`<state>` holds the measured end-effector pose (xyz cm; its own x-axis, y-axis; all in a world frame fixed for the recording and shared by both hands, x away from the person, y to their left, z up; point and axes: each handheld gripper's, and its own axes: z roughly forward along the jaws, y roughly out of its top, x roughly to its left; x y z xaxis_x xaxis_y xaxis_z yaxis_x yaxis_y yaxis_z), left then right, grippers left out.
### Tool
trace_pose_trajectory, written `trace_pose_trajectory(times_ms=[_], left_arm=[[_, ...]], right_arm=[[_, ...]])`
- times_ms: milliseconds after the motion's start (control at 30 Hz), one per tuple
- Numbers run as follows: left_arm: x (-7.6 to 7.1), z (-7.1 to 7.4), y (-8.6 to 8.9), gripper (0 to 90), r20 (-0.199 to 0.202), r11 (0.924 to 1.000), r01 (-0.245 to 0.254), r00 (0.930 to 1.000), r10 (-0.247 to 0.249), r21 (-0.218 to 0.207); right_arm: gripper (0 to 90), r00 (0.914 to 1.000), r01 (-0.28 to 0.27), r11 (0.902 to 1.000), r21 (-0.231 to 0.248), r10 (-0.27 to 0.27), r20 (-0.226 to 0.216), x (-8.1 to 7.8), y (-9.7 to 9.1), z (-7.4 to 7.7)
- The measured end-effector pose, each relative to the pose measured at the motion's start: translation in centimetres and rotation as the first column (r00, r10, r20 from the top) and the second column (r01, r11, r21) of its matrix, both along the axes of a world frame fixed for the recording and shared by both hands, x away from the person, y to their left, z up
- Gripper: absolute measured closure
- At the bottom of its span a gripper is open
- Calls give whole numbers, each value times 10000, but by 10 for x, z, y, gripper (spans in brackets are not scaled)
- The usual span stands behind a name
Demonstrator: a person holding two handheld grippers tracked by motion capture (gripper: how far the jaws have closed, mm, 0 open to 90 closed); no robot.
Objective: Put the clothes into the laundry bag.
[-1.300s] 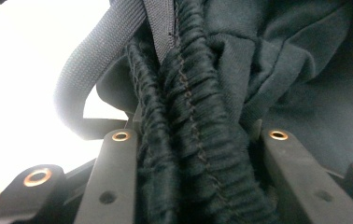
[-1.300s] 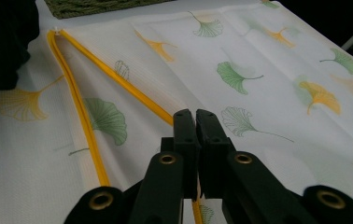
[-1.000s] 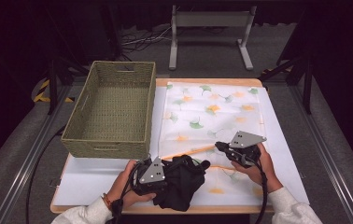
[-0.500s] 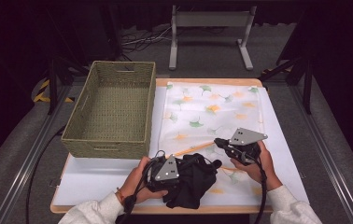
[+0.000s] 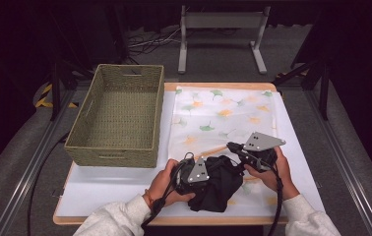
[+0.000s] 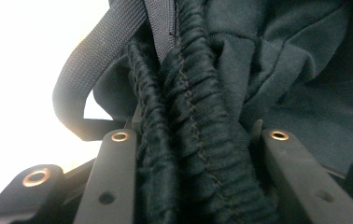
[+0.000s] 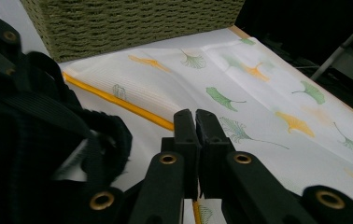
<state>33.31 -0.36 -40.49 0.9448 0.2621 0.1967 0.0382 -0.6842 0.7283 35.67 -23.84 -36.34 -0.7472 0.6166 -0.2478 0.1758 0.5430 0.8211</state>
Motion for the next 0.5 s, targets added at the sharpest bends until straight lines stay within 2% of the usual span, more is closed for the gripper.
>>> trace_pose_trajectory(times_ms=[167,500], left_arm=[[5,-4,-8,635,89,9994,-336,9994,335,68],[16,-8,-18,631,3,9959,-877,9961,877,210]], right_arm=[[881,10000,-29,10000,-42,30,90,-2,1,5],[881,9998,-86,9999,-80,88,164,-4,3,9]])
